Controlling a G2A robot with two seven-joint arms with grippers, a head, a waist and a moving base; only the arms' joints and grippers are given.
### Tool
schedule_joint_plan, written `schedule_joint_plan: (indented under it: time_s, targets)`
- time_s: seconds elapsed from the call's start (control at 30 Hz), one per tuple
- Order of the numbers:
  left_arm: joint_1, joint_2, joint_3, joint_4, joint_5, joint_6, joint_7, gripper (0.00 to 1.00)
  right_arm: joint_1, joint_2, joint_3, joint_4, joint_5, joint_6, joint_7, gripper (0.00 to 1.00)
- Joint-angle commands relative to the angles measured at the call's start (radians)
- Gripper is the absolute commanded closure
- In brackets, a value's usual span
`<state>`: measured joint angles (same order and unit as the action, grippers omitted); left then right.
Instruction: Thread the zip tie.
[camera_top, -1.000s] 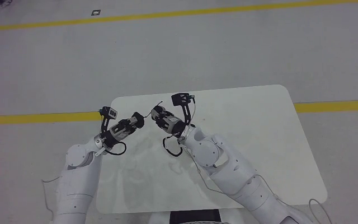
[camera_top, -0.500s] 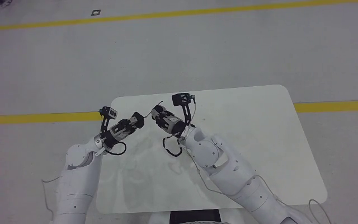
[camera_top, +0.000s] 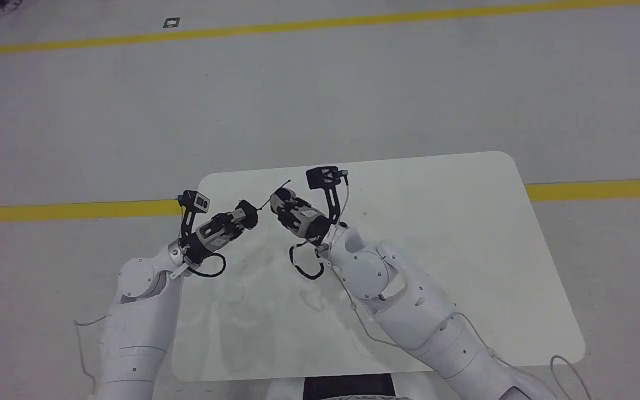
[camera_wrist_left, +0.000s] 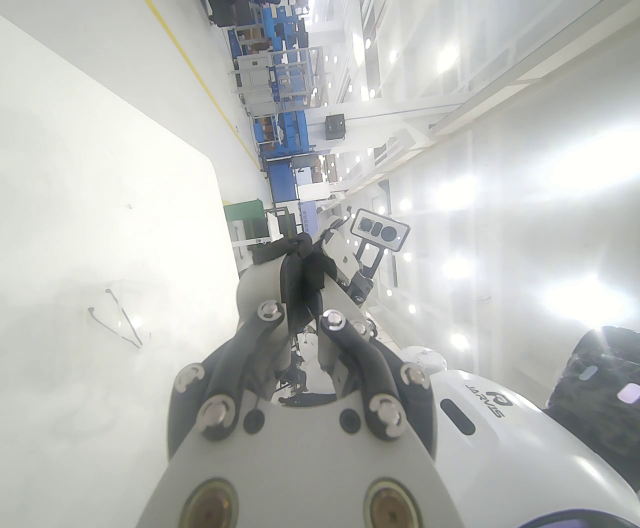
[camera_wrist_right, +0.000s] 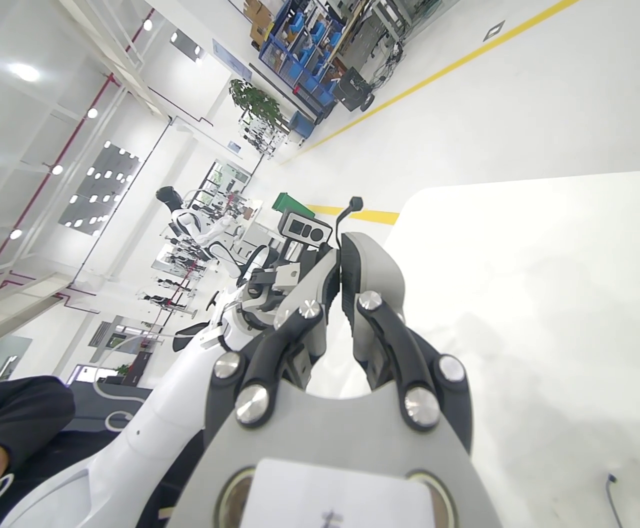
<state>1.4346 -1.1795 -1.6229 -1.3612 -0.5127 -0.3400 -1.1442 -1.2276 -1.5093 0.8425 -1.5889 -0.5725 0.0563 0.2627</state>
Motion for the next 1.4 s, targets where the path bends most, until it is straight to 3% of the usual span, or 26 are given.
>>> schedule_joint_plan:
  time_s: [0.0, 0.93, 1.37]
  targets:
    - [0.0, 0.0, 0.0, 0.0, 0.0, 0.0, 0.0, 1.0, 0.0, 0.0, 0.001, -0.001, -0.002, 0.0, 0.0, 1.0]
    - [0.0, 0.0, 0.0, 0.0, 0.0, 0.0, 0.0, 1.0, 0.0, -0.006, 0.003, 0.003, -0.031, 0.016, 0.016, 1.0]
    - [0.0, 0.0, 0.0, 0.0, 0.0, 0.0, 0.0, 1.0, -0.01, -0.007, 0.006, -0.012, -0.02, -0.004, 0.032, 1.0]
